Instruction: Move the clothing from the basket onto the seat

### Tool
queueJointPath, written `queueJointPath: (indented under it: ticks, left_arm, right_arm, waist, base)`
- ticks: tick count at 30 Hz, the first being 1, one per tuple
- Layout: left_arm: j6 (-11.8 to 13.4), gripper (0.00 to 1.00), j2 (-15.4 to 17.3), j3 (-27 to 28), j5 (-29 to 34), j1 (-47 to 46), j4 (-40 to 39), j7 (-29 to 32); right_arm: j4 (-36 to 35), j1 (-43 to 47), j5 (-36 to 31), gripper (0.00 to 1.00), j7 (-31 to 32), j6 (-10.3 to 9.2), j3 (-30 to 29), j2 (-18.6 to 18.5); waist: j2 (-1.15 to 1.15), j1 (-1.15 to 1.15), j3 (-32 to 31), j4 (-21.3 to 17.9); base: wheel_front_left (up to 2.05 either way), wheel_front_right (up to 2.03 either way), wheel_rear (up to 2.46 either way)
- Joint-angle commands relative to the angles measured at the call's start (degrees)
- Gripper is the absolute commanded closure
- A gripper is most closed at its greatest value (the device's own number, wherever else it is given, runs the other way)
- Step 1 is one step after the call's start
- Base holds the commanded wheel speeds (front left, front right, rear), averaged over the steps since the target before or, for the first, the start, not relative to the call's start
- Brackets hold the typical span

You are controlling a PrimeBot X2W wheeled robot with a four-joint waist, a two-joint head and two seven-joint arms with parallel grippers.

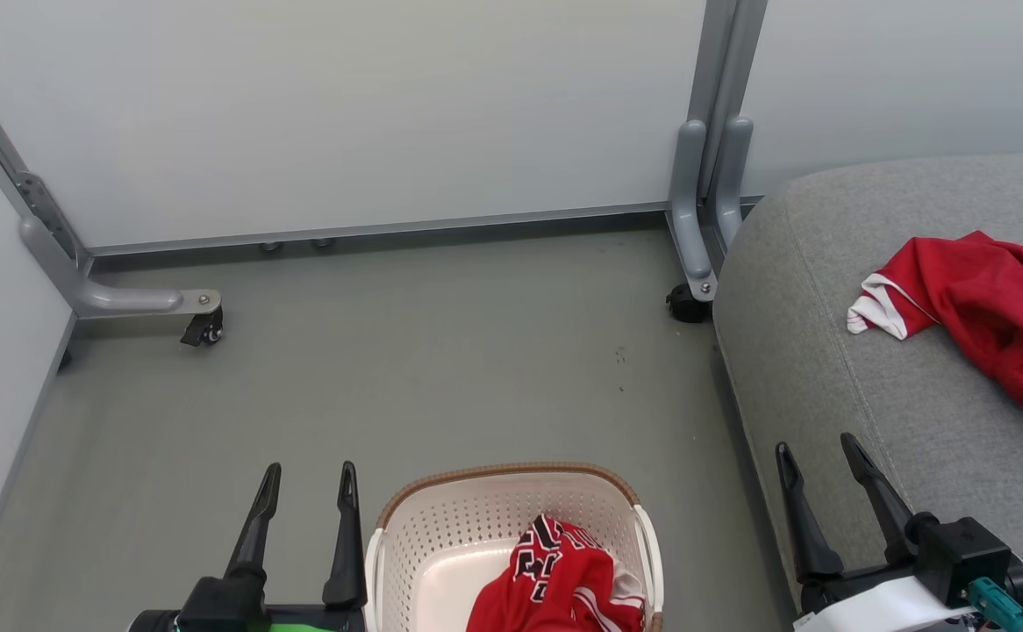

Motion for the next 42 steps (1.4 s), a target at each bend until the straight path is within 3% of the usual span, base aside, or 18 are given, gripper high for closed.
queueJointPath:
  ticks: [1,34,42]
  left_arm:
    - [-0.4,0.00,0.1,0.2,0.1,0.4,0.1,0.1]
    - [-2.4,0.00,0.1,-0.1,0.7,-0.8,1.0,0.1]
    - [-4.7,0.00,0.1,-1.4,1.1,-1.9,2.1,0.1]
  right_arm:
    - [0.2,0.4,-0.3,0.00,-0.2,0.00,0.1,-0.2]
    - [0.2,-0.2,0.4,0.00,-0.2,0.00,-0.5,0.5]
    - [-1.0,-1.7,-0.1,0.00,-0.2,0.00,-3.0,0.5]
  waist:
    - [0.00,0.00,0.1,-0.1]
    - [0.00,0.00,1.1,-0.5]
    - [0.00,0.00,4.5,-1.3]
  base:
    - [0.00,0.00,0.00]
    - [0.00,0.00,0.00]
    - [0.00,0.00,0.00]
